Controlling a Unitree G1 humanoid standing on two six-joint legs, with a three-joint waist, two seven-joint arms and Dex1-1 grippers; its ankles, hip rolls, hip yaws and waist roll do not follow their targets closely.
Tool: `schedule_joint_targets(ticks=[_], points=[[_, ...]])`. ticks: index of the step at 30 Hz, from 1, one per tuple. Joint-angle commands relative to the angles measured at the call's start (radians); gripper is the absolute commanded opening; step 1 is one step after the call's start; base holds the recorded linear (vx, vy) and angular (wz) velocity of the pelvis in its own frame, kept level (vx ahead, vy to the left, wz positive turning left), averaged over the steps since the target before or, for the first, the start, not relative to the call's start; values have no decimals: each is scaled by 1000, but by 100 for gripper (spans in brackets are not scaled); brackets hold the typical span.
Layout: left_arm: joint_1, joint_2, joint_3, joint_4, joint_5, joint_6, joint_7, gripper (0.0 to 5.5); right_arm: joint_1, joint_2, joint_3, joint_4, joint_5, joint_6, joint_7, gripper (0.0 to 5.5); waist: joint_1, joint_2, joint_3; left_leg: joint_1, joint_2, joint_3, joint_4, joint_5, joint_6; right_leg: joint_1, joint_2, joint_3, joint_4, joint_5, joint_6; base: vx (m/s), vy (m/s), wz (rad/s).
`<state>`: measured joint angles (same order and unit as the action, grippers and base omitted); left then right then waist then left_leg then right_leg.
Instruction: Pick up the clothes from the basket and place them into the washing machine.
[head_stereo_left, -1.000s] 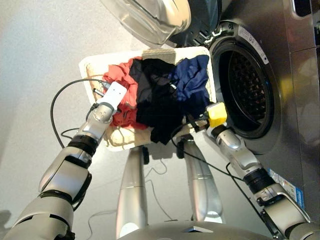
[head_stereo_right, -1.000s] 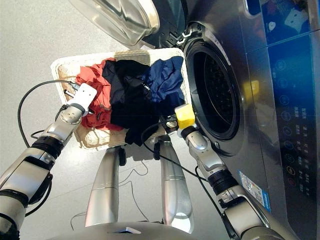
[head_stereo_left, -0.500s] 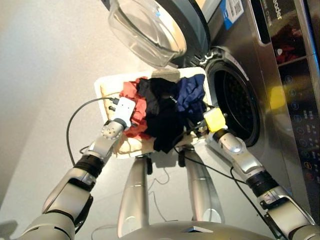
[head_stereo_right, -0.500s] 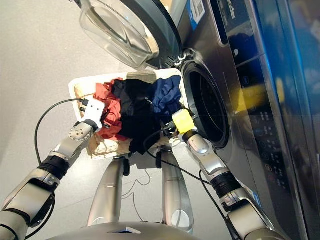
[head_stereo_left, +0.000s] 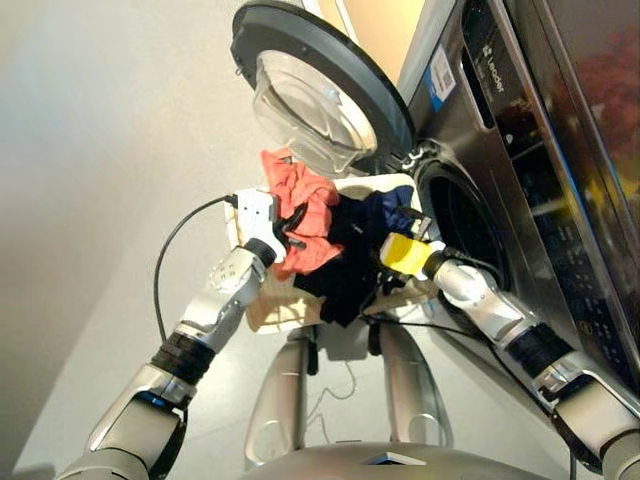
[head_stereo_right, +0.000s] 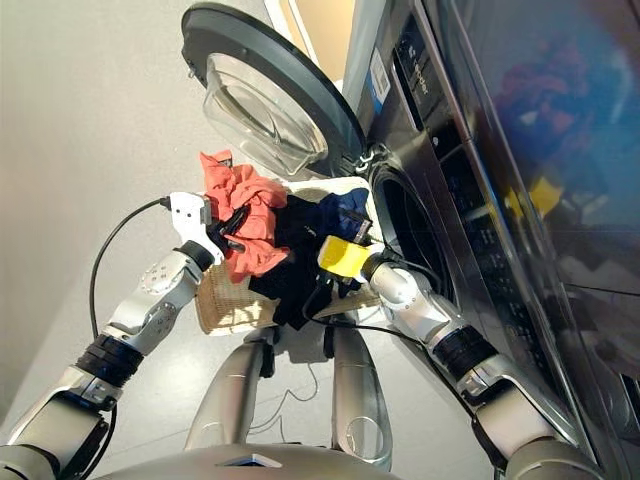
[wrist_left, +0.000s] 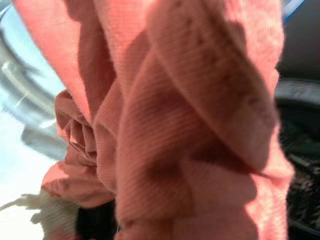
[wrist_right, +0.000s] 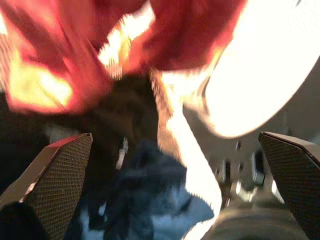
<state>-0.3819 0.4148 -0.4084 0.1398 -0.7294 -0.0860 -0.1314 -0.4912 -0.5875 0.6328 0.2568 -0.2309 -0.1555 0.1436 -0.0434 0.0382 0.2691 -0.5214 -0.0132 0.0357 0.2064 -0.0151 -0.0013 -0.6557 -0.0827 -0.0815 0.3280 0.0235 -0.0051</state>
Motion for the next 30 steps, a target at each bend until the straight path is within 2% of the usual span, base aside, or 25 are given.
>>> schedule_joint_targets(ticks=[1,8,17,20,21,22,30], points=[[-16,-15,-14,-126,-49,-88,-5,0,-49,0,34,-87,-25,-67,-5,550,5,19,-51,2,-7,-35,30,-26,0,88,-14,7,-70,-21,90,0,0,0],[-25,-56,-51,-182,-98,-97,11,0,-99,60,52,-61,-54,-67,-53,550,13,36,-68,-4,-8,-33,24,-18,5,82,-13,9,-73,-21,87,0,0,0],[-43,-82,-132,-200,-176,-64,-17,0,-178,124,93,-2,-71,-62,-76,550,19,38,-79,-23,-6,-39,30,-19,7,70,-12,4,-74,-21,86,0,0,0],[-58,-84,-146,-212,-183,-67,-10,0,-204,158,95,46,-81,-48,-98,550,24,37,-82,-33,-7,-42,35,-21,9,65,-13,2,-74,-21,85,0,0,0],[-59,-80,-148,-221,-187,-68,-8,0,-204,164,88,54,-83,-43,-110,207,25,37,-84,-37,-8,-43,37,-21,9,63,-13,2,-75,-20,85,0,0,0],[-55,-80,-152,-229,-193,-66,-7,0,-202,175,81,59,-78,-41,-117,4,27,39,-83,-36,-6,-43,40,-26,9,63,-13,2,-70,-24,85,0,0,0],[-56,-74,-161,-238,-208,-63,-4,0,-185,202,41,65,-56,-32,-164,0,30,37,-85,-47,-4,-43,45,-27,12,57,-14,2,-71,-22,85,0,0,0]])
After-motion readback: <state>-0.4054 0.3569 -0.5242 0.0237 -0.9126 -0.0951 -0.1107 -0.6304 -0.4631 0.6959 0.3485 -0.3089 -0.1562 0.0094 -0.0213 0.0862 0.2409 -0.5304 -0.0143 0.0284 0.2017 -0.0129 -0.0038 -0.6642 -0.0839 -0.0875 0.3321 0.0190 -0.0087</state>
